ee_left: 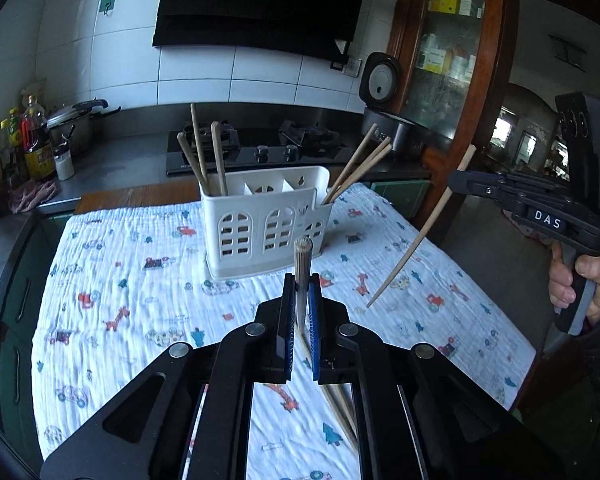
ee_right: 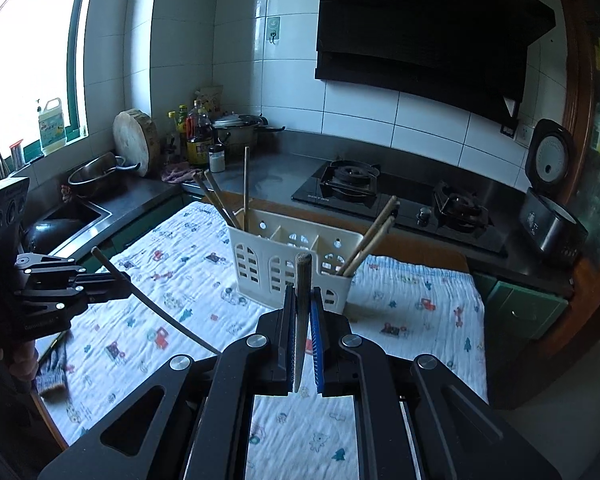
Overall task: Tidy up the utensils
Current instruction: 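Lift both held chopsticks and carry them above the white caddy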
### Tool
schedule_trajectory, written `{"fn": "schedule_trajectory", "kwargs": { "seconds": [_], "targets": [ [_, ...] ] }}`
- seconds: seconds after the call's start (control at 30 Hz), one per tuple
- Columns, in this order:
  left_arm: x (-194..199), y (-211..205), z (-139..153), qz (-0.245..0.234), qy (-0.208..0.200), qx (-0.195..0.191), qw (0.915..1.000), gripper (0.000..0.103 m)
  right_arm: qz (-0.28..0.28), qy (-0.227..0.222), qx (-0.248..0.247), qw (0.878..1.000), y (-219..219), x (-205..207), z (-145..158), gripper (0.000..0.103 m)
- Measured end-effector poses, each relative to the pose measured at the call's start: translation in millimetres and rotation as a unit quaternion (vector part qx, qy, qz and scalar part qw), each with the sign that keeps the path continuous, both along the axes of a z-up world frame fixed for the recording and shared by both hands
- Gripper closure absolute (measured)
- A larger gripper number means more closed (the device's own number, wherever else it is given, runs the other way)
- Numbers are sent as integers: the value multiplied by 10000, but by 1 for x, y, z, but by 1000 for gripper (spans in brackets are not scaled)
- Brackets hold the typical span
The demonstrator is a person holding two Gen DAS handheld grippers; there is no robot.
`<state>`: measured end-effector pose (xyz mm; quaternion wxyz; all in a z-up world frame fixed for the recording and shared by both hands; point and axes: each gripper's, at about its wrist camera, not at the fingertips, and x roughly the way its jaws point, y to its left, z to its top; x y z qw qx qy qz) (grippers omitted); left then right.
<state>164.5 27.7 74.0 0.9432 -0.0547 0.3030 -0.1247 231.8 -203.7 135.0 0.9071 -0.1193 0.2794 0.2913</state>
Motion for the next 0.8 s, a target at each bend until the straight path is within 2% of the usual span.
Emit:
{"fn": "schedule_trajectory", "kwargs": {
  "seconds": [0.37,0.6,0.8],
  "targets": [
    [38,3,59,38,-409,228,9989,98,-23,-180,2,9998,21,30,37,96],
    [65,-1,107,155,-850,525,9949,98,-62,-371,-14,9993,31,51,59,96],
    [93,0,123,443,-986,634,9921,98,-150,-540,220,9982,31,71,78,96]
  ]
}}
